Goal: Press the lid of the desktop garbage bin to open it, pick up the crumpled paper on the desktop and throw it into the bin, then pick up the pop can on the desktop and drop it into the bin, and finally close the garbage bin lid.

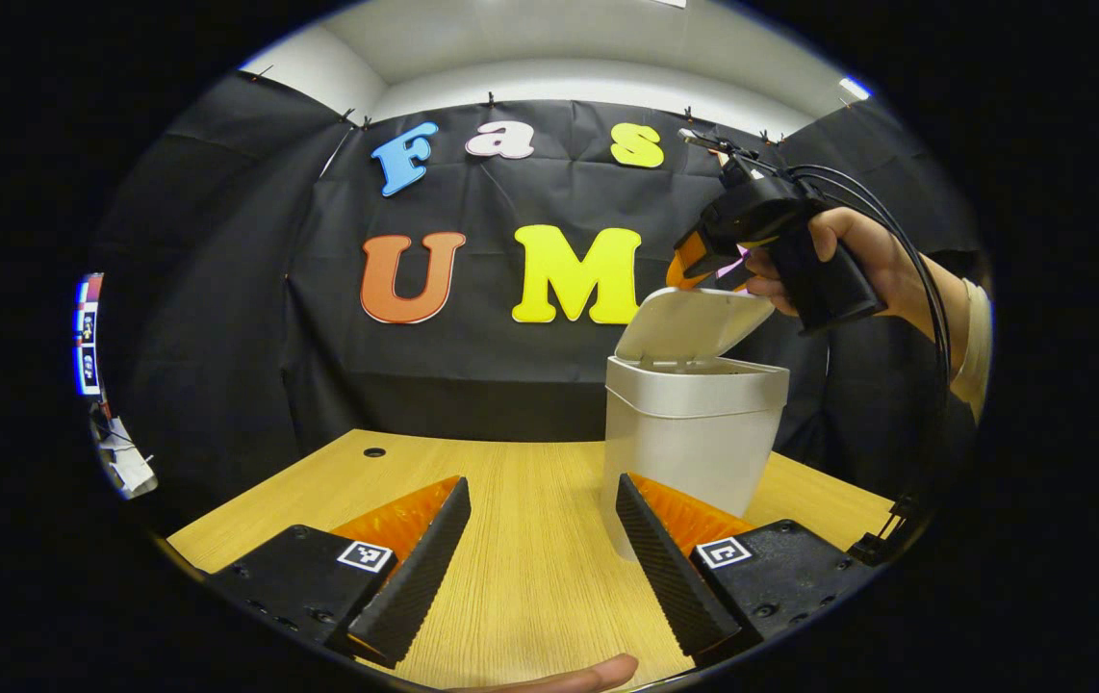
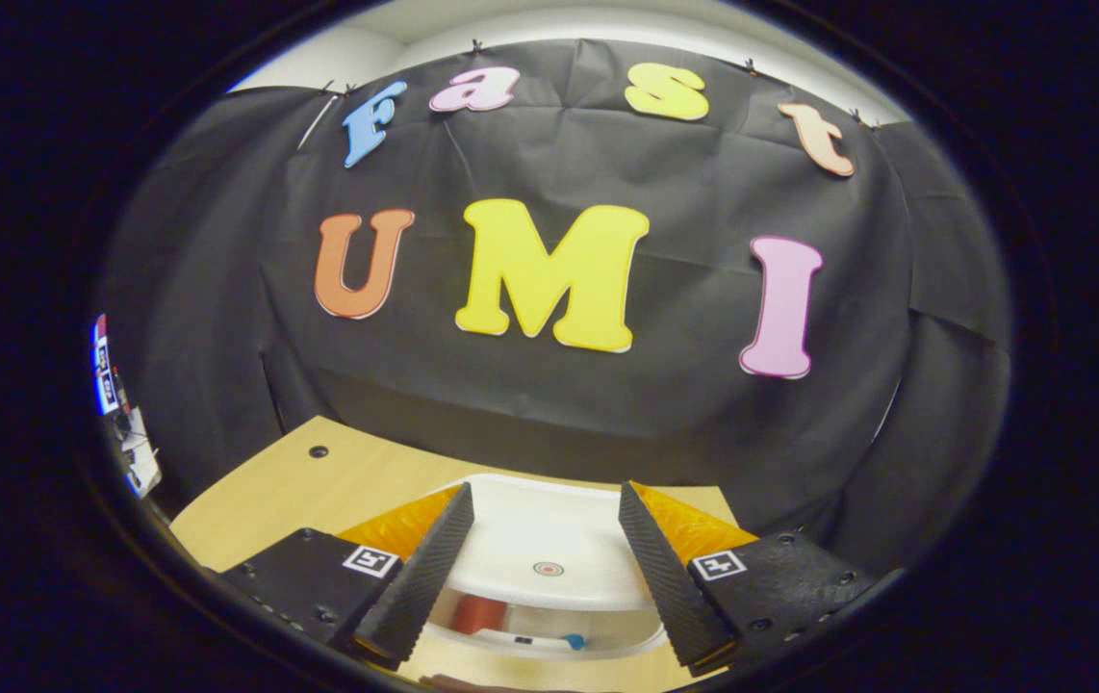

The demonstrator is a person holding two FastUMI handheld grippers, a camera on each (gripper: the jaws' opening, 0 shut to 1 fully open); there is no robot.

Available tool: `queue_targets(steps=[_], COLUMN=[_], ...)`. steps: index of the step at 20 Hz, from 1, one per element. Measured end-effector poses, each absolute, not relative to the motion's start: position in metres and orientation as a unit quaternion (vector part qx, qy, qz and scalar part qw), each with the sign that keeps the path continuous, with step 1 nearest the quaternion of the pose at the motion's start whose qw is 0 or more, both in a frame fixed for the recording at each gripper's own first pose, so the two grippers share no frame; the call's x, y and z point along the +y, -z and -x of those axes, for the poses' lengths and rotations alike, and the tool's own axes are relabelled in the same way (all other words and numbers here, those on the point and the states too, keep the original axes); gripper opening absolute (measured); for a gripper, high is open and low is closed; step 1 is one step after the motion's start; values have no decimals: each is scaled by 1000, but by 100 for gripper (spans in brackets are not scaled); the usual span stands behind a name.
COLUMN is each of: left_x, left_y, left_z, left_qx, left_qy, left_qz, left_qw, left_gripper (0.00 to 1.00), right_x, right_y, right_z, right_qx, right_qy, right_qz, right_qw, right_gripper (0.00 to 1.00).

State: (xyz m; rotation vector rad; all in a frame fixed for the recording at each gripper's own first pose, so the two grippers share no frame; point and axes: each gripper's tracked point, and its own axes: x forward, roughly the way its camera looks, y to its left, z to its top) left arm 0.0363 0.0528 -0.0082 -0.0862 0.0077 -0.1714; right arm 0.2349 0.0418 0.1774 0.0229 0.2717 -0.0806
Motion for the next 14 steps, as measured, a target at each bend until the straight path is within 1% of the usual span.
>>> queue_targets(steps=[1, 3, 4, 6, 8, 11, 13, 14], left_x=[56, 62, 66, 73, 77, 81, 82, 82], left_y=[9, 12, 13, 14, 17, 19, 17, 17], left_z=[-37, -39, -40, -41, -44, -44, -43, -43], left_qx=[5, 10, 12, 17, 21, 26, 24, 24], left_qy=[81, 74, 69, 61, 54, 46, 44, 43], left_qz=[44, 48, 52, 56, 57, 53, 51, 51], left_qw=[996, 996, 996, 996, 997, 997, 997, 998], left_gripper=[98, 98, 98, 99, 98, 99, 98, 98], right_x=[43, 51, 51, 51, 52, 51, 51, 52], right_y=[-168, -151, -144, -132, -118, -103, -101, -101], right_z=[-234, -230, -229, -227, -223, -215, -209, -204], right_qx=[147, 173, 184, 206, 228, 253, 255, 262], right_qy=[40, 25, 24, 24, 28, 43, 53, 56], right_qz=[-25, -51, -58, -73, -82, -63, -60, -61], right_qw=[988, 983, 981, 976, 970, 965, 964, 961], right_gripper=[91, 97, 93, 92, 93, 93, 96, 94])
